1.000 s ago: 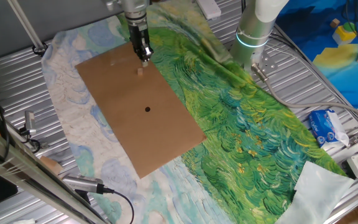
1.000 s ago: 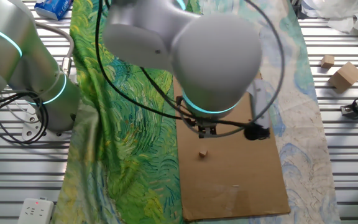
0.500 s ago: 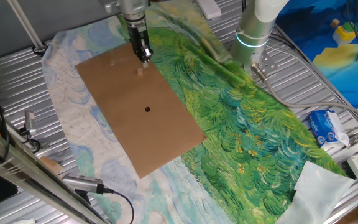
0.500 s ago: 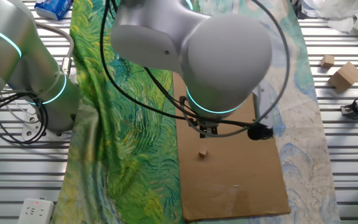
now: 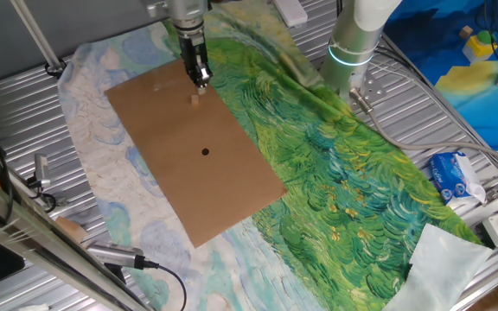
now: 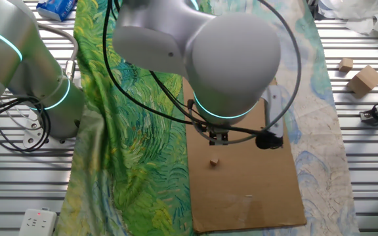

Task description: Grab the block and place it at the designated location

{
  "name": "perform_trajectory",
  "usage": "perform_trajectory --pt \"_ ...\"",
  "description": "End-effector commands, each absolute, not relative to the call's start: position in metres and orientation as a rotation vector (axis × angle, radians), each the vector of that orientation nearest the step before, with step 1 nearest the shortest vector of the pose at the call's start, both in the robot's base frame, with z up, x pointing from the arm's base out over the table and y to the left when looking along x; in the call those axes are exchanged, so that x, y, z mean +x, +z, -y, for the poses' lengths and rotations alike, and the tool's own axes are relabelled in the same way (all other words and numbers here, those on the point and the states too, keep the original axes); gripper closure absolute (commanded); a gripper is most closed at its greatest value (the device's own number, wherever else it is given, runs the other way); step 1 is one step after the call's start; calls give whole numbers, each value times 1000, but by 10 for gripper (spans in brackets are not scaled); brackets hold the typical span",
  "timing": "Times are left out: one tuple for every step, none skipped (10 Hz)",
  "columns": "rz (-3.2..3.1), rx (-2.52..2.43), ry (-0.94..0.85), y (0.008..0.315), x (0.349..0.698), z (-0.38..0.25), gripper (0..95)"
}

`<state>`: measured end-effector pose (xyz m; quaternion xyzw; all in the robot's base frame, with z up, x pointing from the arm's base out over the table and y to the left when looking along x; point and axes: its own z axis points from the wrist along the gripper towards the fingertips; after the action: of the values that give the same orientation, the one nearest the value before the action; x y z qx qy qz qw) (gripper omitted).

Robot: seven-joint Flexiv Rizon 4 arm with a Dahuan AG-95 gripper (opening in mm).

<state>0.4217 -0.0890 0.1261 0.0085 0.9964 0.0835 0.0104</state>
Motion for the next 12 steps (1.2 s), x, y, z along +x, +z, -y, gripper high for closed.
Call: perform_trajectory --pt "-3192 69 111 126 424 89 950" --pt "-3189 98 113 126 424 89 950" --pt "-3186 158 109 126 424 89 950" --pt "-3179 210 108 126 424 89 950" --pt "-3172 252 106 126 424 89 950" --pt "-3166 294 106 126 424 89 950" --pt "-3164 323 103 126 424 89 950" --pt "-3165 333 104 126 424 89 950" --pt "-3173 346 102 126 424 89 950" --pt "-3178 345 102 126 424 89 950" --pt "-3181 338 101 127 423 90 950" --pt "-3184 330 97 127 419 91 950"
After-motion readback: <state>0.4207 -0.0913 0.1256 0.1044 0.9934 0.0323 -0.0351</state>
